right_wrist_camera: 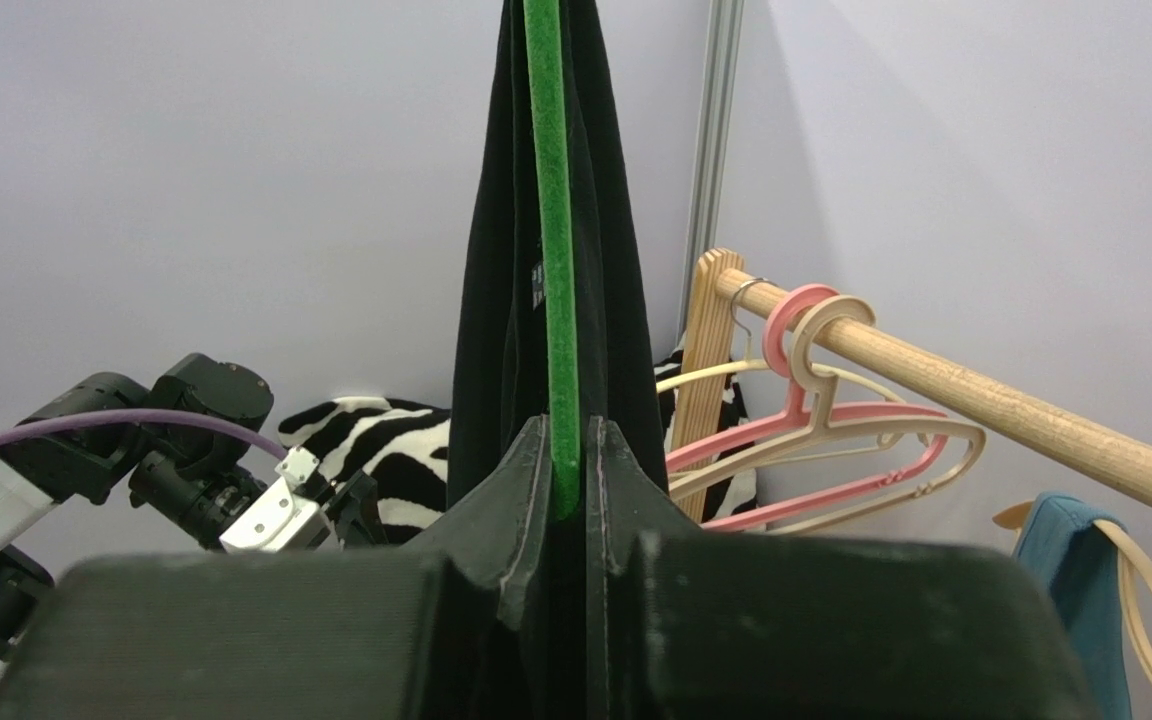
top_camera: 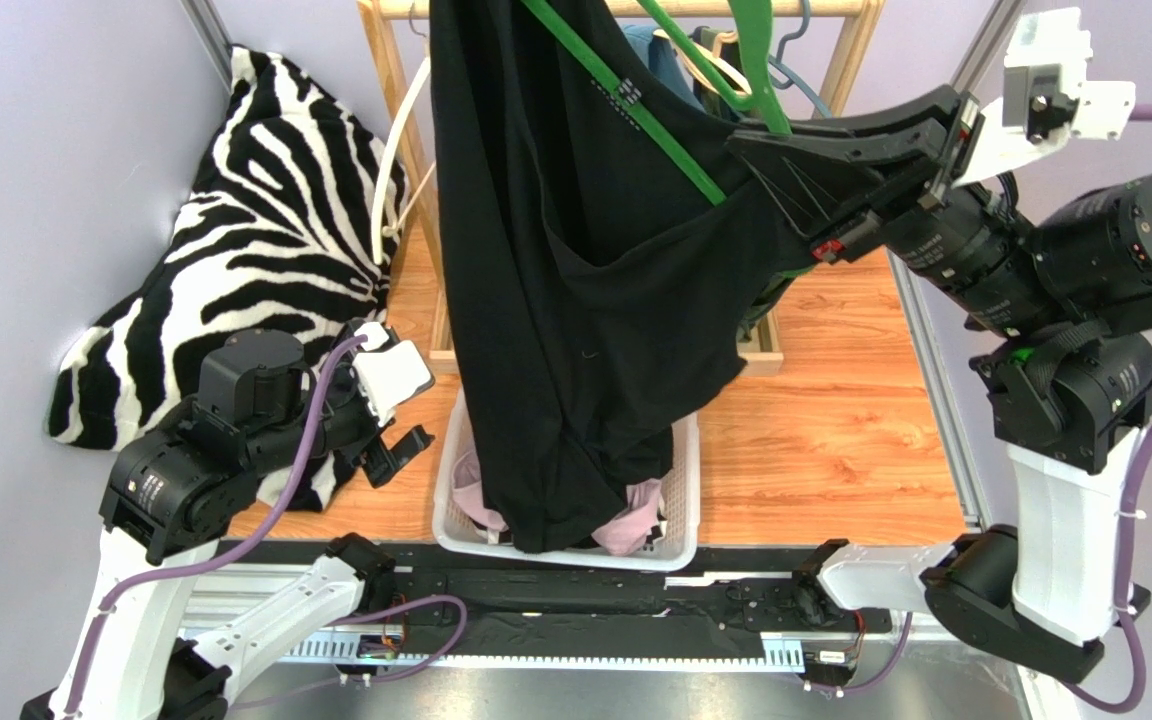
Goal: Remove the tank top from the hanger
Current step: Pick up the hanger from the clothesline.
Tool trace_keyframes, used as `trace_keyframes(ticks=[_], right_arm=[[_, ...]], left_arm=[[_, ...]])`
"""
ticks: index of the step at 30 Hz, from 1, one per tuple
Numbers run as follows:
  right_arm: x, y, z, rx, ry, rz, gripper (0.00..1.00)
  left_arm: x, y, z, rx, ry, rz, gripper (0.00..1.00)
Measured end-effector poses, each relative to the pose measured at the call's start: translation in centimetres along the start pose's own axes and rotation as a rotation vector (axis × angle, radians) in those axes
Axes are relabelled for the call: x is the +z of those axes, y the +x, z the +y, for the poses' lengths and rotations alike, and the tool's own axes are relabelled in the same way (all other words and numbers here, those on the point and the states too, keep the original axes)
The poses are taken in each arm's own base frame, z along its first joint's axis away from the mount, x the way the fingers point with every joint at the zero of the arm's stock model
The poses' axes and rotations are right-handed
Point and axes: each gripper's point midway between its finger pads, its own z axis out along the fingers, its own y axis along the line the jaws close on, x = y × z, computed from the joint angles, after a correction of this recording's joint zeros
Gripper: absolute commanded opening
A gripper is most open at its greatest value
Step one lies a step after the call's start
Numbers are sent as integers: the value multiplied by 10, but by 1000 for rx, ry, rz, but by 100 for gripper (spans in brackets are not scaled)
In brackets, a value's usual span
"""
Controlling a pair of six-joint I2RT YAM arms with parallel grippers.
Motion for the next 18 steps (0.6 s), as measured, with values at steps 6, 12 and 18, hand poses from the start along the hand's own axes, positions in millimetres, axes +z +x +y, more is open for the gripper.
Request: trace_keyframes(ticks=[6,12,18], right_arm=[[-21,5,10,9,-14,26,0],[-48,45,26,58,-61,155,0],[-78,106,44,104,-151,366,0]], left_arm=[[0,0,0,6,-1,-1,99],[-13,-4,9,43,-64,-21,99],[-74,-44,14,147,-171,-230,99]])
